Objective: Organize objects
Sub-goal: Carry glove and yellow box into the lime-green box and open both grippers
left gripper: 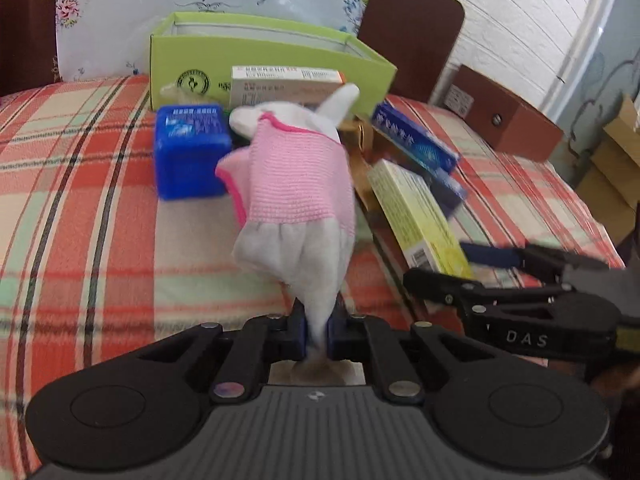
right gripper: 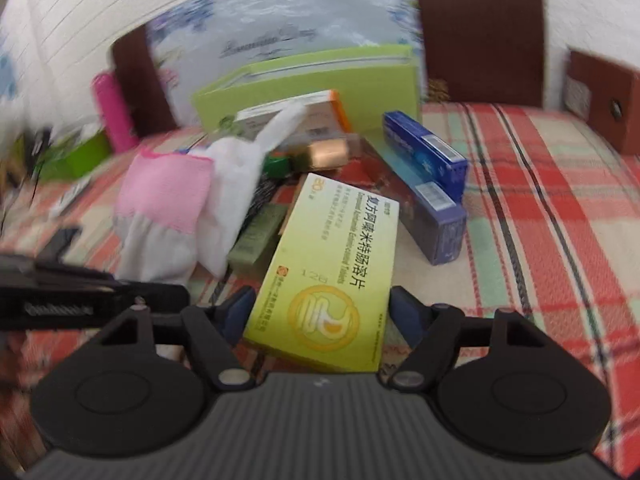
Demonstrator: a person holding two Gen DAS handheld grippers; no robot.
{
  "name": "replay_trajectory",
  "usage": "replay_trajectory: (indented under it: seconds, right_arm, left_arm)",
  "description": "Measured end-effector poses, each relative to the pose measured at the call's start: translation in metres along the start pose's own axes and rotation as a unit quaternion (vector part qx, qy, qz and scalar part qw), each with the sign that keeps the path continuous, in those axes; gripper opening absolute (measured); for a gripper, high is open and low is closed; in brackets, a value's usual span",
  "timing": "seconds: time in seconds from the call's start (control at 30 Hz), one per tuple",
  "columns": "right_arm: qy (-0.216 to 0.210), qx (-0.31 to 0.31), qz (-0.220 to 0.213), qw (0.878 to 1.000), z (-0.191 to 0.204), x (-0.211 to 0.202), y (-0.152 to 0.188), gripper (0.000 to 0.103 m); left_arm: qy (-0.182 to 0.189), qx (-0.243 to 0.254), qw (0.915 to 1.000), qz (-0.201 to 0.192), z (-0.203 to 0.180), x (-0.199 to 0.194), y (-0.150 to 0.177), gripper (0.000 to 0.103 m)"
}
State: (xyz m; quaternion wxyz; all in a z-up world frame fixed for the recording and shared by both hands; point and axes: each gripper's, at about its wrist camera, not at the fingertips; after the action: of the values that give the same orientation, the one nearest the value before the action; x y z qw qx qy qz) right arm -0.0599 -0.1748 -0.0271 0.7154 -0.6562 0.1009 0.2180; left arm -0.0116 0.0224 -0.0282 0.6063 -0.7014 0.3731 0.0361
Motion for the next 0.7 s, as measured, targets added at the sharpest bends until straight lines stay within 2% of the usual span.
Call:
replay_trajectory:
  seconds: [0.07, 0.13, 0.17, 0.2, 0.27, 0.4, 0.53, 0.57, 0.6, 0.67, 0.7]
  right_arm:
    - [-0.018, -0.063, 0.007, 0.998, 0.006, -0.007, 0.005, 0.07]
    - [-0.028, -0.101, 0.019, 0.994, 0.009, -0.013, 0.009, 0.069]
    - [-0.026, -0.104, 0.024, 0.994, 0.008, -0.014, 0.011, 0.068]
    - [-0.021, -0.1, 0.028, 0.994, 0.006, -0.014, 0.013, 0.071]
    - [-0.012, -0.084, 0.032, 0.996, 0.002, -0.014, 0.014, 0.077]
    - [-0.002, -0.057, 0.031, 0.998, -0.001, -0.011, 0.012, 0.079]
    - [0.001, -0.049, 0.032, 0.998, -0.002, -0.004, 0.011, 0.079]
    - [0.002, -0.046, 0.032, 0.998, -0.001, -0.002, 0.011, 0.079]
    - [0.002, -0.043, 0.032, 0.999, -0.001, 0.0, 0.011, 0.078]
    - [-0.004, -0.048, 0.03, 0.998, 0.0, 0.001, 0.01, 0.065]
    - [-0.005, -0.053, 0.03, 0.998, 0.001, 0.001, 0.009, 0.065]
  left_arm:
    - [-0.015, 0.001, 0.9999, -0.006, 0.002, -0.007, 0.003, 0.01]
    - [-0.033, -0.004, 0.9992, -0.025, 0.003, -0.008, -0.002, 0.021]
    - [-0.039, -0.008, 0.9984, -0.039, 0.003, -0.008, -0.006, 0.037]
    - [-0.046, -0.014, 0.9974, -0.053, 0.003, -0.006, -0.01, 0.057]
    - [-0.058, -0.02, 0.9953, -0.074, 0.002, -0.003, -0.016, 0.071]
    - [-0.069, -0.001, 0.9956, -0.063, 0.0, 0.009, -0.02, 0.071]
    - [-0.075, -0.013, 0.9962, -0.042, 0.01, 0.013, -0.011, 0.07]
    - [-0.069, -0.019, 0.9967, -0.039, 0.012, 0.013, -0.009, 0.065]
    - [-0.061, -0.022, 0.9972, -0.036, 0.014, 0.012, -0.008, 0.042]
    - [-0.049, -0.021, 0.9983, -0.025, 0.016, 0.012, -0.009, 0.011]
    - [-0.043, -0.024, 0.9985, -0.023, 0.017, 0.011, -0.011, 0.01]
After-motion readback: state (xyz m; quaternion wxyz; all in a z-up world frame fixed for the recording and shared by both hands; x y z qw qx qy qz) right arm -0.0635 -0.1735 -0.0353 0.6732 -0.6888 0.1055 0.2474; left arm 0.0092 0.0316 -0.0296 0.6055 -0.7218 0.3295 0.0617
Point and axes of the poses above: each gripper's, at about its wrist camera, not at the fingertips, and x roughly the way its jaws point, z to its left, y to its underside, and after that the axes turned 15 degrees about -z, right-handed
